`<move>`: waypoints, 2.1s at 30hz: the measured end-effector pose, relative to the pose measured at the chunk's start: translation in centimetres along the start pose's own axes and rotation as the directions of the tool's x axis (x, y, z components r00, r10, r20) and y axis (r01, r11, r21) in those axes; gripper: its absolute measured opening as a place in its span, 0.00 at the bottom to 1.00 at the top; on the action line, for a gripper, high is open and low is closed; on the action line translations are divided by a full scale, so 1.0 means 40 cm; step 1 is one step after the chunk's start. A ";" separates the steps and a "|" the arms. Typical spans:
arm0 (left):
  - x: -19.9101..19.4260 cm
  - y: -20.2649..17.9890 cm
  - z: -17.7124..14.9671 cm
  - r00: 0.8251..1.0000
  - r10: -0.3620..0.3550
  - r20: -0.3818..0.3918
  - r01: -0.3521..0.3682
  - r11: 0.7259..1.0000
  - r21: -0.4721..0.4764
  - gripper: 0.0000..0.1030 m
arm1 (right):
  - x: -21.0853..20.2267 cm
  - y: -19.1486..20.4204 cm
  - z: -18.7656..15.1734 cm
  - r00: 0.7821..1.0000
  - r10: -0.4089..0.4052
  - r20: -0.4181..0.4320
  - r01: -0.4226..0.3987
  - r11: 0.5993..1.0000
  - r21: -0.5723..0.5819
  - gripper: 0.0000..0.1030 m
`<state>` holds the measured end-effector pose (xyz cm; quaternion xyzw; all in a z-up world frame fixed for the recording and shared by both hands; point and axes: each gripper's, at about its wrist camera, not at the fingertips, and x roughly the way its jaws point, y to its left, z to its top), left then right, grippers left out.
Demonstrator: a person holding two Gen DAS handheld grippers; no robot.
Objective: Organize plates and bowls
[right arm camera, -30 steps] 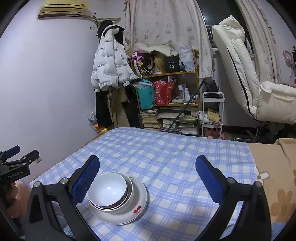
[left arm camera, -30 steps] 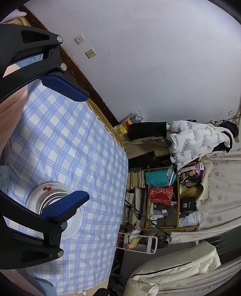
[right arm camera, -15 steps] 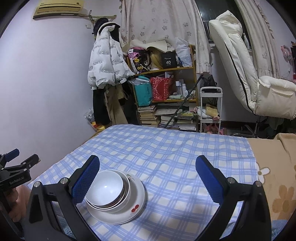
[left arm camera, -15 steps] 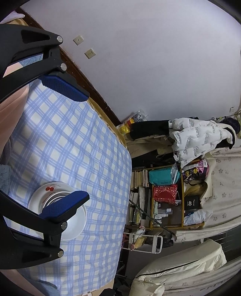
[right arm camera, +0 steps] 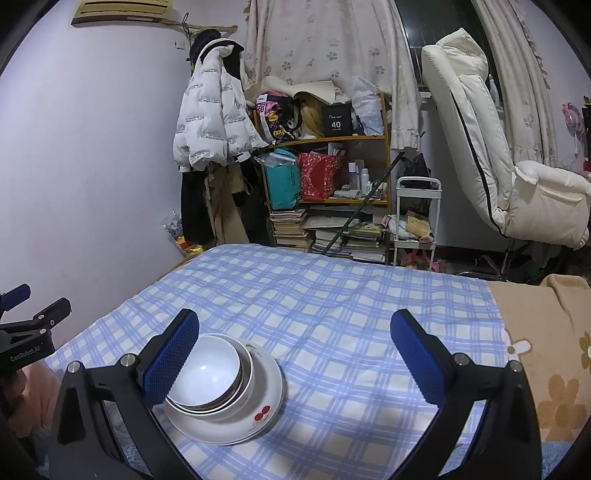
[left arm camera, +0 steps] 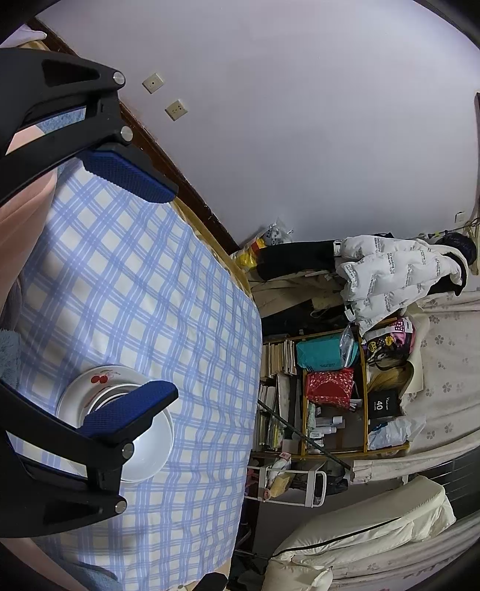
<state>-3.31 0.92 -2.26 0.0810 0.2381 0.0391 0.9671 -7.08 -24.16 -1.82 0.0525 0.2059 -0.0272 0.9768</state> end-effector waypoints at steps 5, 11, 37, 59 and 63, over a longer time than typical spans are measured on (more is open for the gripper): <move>0.000 -0.001 0.000 1.000 0.003 0.001 -0.003 1.000 0.002 0.93 | 0.000 0.000 0.002 1.000 0.004 -0.001 -0.004 1.000 -0.001 1.00; 0.000 0.001 0.000 1.000 0.000 0.001 0.000 1.000 0.002 0.93 | 0.000 0.000 0.002 1.000 0.003 -0.002 -0.003 1.000 -0.001 1.00; 0.012 0.007 -0.002 1.000 -0.020 0.000 0.020 0.999 0.034 0.93 | -0.001 -0.005 0.003 1.000 0.005 -0.004 -0.005 1.000 -0.004 1.00; 0.016 0.016 0.002 1.000 -0.025 0.005 0.024 0.999 0.041 0.93 | -0.001 -0.006 0.002 1.000 0.002 -0.006 -0.002 1.000 -0.007 1.00; 0.015 0.020 0.004 1.000 -0.027 0.006 0.027 0.999 0.041 0.94 | -0.001 -0.006 0.003 1.000 0.002 -0.006 -0.002 1.000 -0.007 1.00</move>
